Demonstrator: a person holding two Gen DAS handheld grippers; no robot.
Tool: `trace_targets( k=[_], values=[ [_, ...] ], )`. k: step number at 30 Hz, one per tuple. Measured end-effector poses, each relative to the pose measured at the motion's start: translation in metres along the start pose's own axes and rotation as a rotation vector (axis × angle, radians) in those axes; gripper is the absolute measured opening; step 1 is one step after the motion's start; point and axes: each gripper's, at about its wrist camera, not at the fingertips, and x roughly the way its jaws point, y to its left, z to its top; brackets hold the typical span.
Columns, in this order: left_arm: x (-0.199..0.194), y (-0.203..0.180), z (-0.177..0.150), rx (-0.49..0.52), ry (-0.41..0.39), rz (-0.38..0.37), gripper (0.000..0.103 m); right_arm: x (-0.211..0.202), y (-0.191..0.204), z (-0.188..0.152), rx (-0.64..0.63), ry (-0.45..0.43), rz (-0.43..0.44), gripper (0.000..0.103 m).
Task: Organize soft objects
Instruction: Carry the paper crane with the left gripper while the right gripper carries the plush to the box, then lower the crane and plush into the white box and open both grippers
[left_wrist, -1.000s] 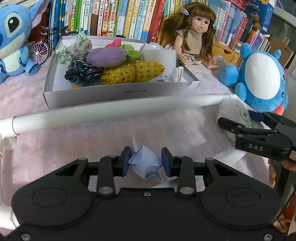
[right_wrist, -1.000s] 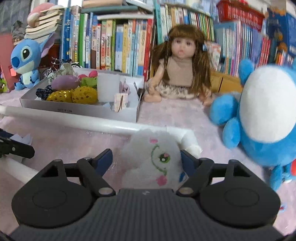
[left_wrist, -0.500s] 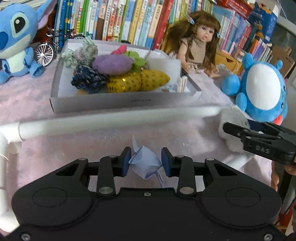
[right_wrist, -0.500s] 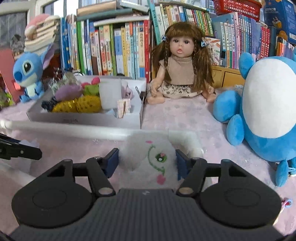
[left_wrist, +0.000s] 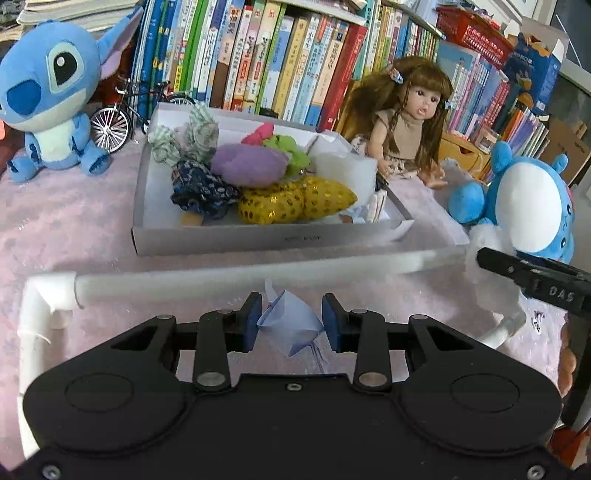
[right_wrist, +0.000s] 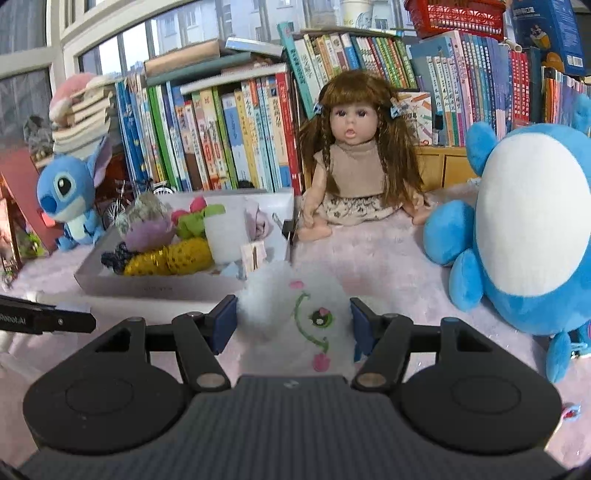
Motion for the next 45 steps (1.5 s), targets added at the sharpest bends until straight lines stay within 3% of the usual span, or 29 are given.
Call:
trace_targets(
  k=[10,23,34,45],
  values=[
    [-0.011,0.008,0.039,-0.025,-0.116,0.021,0.034,0.002,-0.007,0.041,0.026,-0.011,0.037,0.067],
    [0.031,0.022,0.105,-0.033,-0.235,0.117,0.034,0.076,0.036,0.09,0.114,0.038,0.167,0.067],
    [0.081,0.035,0.114,-0.046,-0.211,0.184,0.034,0.149,0.083,0.105,0.158,0.066,0.206,0.067],
    [0.104,0.047,0.108,-0.046,-0.188,0.204,0.034,0.181,0.089,0.088,0.192,0.097,0.217,0.067]
  ],
)
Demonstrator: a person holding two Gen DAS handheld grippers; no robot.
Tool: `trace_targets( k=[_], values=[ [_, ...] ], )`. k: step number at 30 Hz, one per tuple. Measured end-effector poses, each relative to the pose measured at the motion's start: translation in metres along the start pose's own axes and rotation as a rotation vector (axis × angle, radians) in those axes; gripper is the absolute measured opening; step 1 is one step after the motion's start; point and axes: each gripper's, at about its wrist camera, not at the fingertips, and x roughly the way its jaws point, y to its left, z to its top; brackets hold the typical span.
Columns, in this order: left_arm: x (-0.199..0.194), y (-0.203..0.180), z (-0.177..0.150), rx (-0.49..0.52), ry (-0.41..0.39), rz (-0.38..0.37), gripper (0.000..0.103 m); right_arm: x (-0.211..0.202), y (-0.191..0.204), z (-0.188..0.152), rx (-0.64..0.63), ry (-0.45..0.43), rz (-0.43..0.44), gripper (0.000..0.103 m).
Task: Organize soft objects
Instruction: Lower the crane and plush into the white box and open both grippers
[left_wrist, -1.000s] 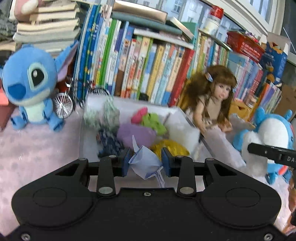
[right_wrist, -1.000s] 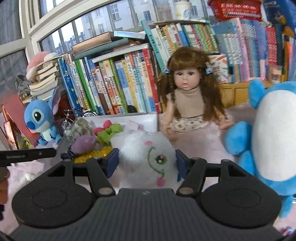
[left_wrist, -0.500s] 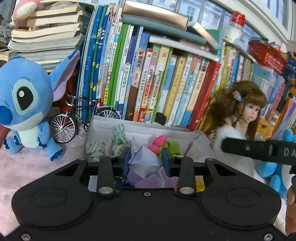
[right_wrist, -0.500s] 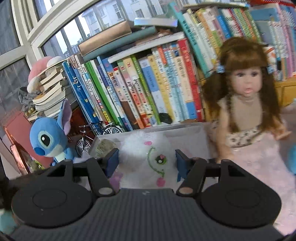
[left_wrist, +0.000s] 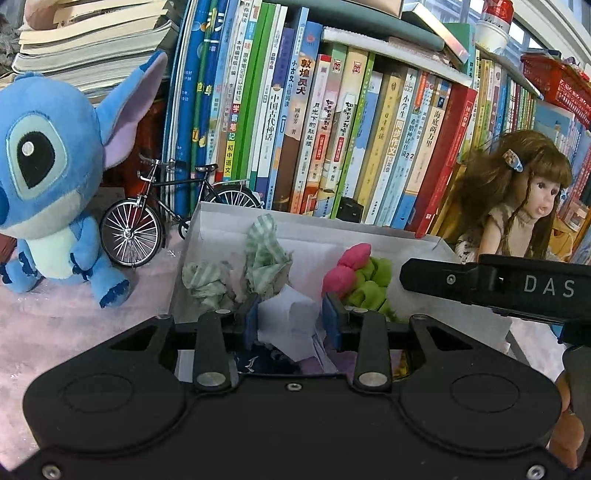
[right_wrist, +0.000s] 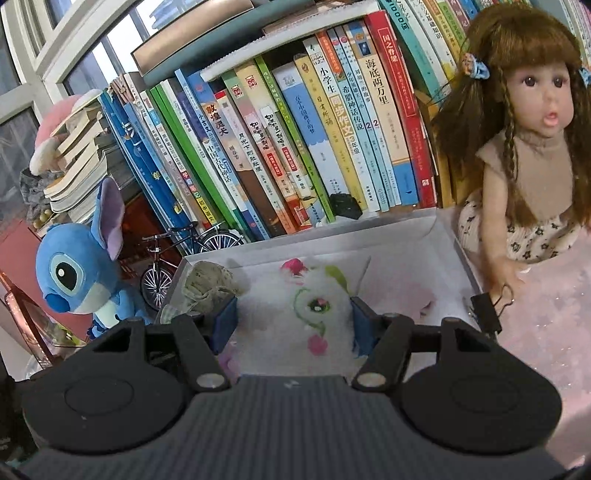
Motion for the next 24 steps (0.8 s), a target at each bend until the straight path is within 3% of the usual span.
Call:
trace_targets(
  k=[5,8,10,13,15,17,20,24],
  values=[
    [-0.001,0.0,0.0,-0.006,-0.004,0.0,0.039,-0.002,-0.001,0.0,0.012,-0.01,0.014,0.07],
    [-0.005,0.002,0.002,-0.011,-0.004,-0.008,0.046,-0.006,-0.003,0.001,0.024,-0.022,0.027,0.082],
    [-0.008,0.002,0.003,-0.011,-0.006,-0.01,0.05,-0.01,-0.004,0.002,0.035,-0.034,0.039,0.084],
    [-0.014,0.001,0.004,-0.01,-0.014,-0.008,0.061,-0.018,-0.003,0.004,0.037,-0.048,0.041,0.087],
    [-0.021,0.0,0.004,-0.008,-0.022,-0.012,0.076,-0.024,-0.002,0.005,0.031,-0.059,0.043,0.089],
    [-0.032,-0.001,0.004,-0.012,-0.04,-0.022,0.085,-0.033,-0.002,0.005,0.024,-0.074,0.047,0.092],
    [-0.051,-0.002,0.004,-0.015,-0.066,-0.053,0.088,-0.05,-0.001,0.004,0.006,-0.106,0.051,0.1],
    [-0.076,-0.007,0.0,0.013,-0.074,-0.066,0.089,-0.073,-0.001,-0.001,-0.022,-0.128,0.037,0.103]
  ],
)
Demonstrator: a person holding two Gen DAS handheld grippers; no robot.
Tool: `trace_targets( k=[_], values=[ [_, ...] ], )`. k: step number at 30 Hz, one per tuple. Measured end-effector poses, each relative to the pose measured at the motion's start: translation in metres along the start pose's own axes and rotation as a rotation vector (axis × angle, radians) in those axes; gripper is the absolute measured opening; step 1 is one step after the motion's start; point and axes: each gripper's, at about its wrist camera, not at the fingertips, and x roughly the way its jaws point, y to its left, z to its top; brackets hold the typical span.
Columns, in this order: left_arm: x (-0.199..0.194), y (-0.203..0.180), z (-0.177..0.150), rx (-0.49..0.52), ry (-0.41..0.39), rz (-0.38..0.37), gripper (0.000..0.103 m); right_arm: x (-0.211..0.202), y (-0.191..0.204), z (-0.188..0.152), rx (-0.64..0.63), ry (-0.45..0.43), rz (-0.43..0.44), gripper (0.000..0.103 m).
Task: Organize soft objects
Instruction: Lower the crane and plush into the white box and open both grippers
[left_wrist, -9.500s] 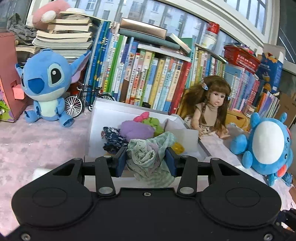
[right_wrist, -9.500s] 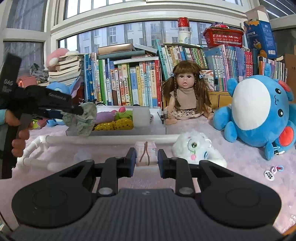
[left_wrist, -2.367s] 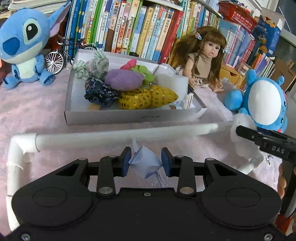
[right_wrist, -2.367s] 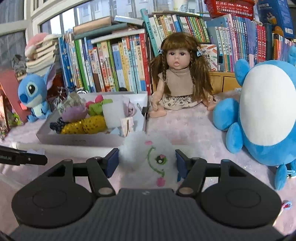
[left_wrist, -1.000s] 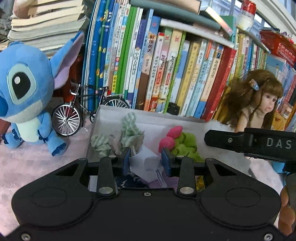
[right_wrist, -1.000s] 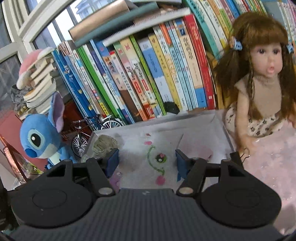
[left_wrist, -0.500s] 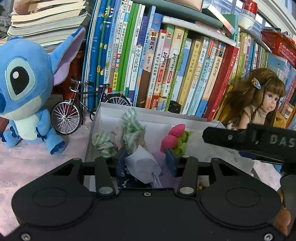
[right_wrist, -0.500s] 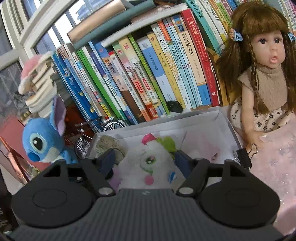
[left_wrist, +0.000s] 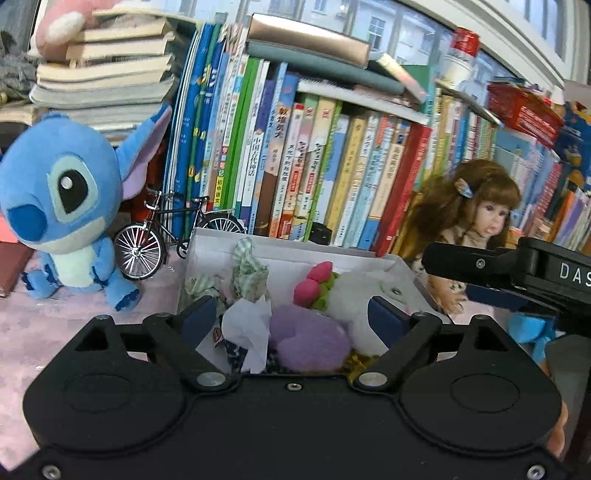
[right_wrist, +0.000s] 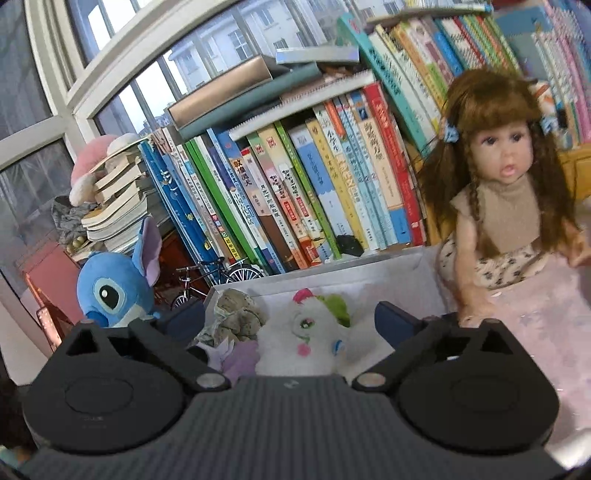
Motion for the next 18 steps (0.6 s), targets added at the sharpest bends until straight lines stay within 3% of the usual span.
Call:
trace_targets(
  k=[7,18],
  values=[
    [-0.051,-0.01,-0.021,0.079,-0.033,0.001,0.092,-0.046,0.004,-0.017,-0.077,-0.039,-0.048,0.103],
    [-0.127,-0.011,-0.081,0.074,-0.096,0.012,0.092,-0.121,0.012,-0.078,-0.145,-0.124,-0.118,0.103]
  ],
)
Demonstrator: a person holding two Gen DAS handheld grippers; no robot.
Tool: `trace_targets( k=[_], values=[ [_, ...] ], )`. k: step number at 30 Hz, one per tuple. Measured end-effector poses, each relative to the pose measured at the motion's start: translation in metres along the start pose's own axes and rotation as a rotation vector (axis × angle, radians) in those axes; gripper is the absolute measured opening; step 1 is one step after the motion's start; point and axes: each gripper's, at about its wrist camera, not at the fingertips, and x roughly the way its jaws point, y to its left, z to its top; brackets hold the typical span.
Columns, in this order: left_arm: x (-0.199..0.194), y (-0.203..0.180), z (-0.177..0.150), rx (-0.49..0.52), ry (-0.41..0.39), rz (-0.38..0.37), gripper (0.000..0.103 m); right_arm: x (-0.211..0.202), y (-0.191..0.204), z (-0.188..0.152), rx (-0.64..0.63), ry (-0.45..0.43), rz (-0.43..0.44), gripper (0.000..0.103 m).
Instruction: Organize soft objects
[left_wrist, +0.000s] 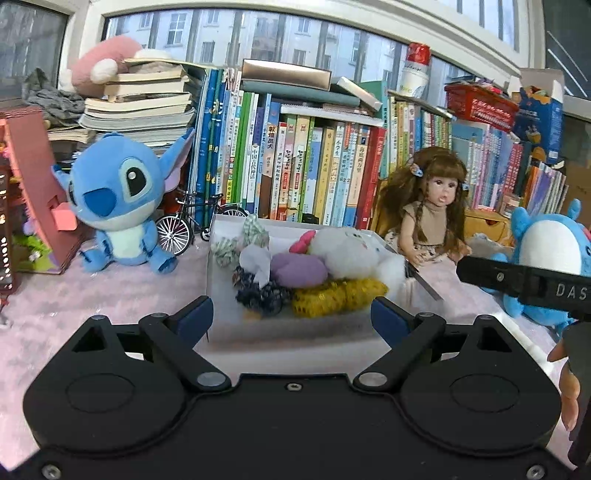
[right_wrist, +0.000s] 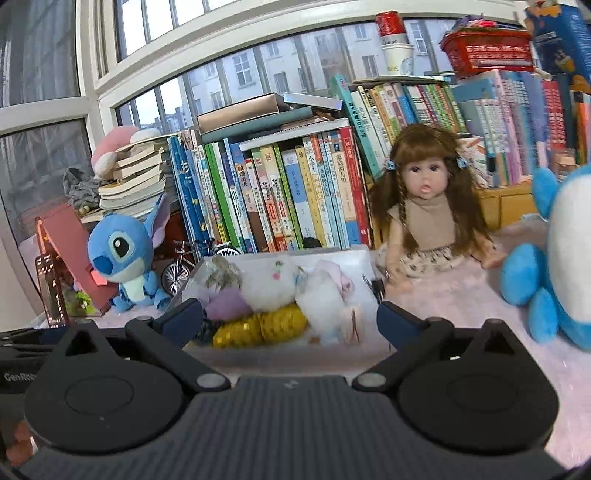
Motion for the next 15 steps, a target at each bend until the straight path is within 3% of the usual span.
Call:
trace_targets(
  k=[9,15],
  values=[
    [-0.05,-0.007,-0.052,-0.023,0.01,0.033,0.093,-0.05,0.012,-0.045,-0.036,-0.038,-0.083,0.103],
    [-0.076,-0.01,-0.086,-0.029,0.043,0.068,0.093,-0.074,0.029,-0.083,-0.103,0.014,-0.11,0.103]
  ],
)
